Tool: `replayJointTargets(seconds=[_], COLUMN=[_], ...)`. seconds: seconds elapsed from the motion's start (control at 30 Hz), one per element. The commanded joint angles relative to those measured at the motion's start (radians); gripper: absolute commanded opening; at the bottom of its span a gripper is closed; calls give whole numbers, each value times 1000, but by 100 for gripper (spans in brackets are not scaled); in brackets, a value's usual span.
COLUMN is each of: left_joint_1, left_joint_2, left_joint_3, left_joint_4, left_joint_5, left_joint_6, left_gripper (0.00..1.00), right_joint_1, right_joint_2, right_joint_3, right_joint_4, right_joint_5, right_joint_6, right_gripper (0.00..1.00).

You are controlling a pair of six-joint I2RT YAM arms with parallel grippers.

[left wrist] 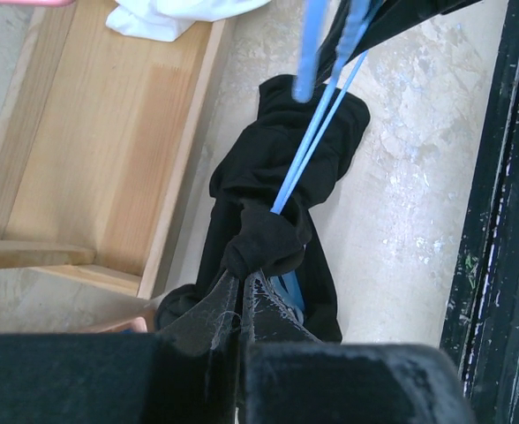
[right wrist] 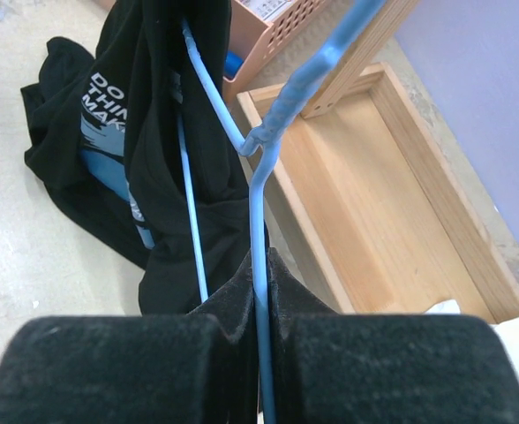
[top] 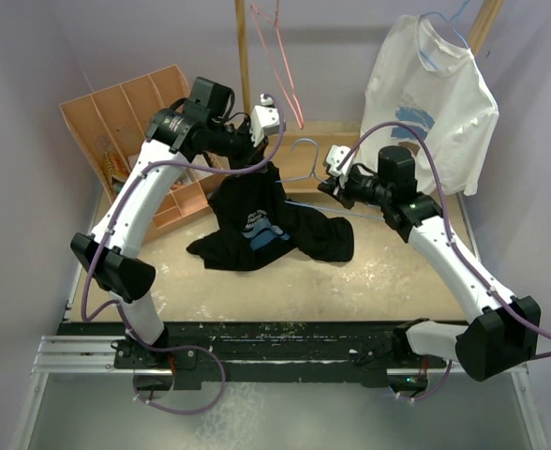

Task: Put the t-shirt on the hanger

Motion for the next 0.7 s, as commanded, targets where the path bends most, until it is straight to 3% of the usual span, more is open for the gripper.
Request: replayJointTargets(seconds=[0.0,0.67], left_joint_1=[-18,-107], left_joint_2=[-26,4], left_joint_3=[12,-36], left_joint_4=[64,185], left_joint_5=[65,83], left_joint_6=[-52,-116], left_gripper=[0,0], right_joint_1=[4,21], right_joint_2=[-2,6], right_joint_3=[-13,-45], right_joint_4=[118,201], right_joint_5=[-35,-33], right_joint_6=[45,92], right_gripper=[0,0])
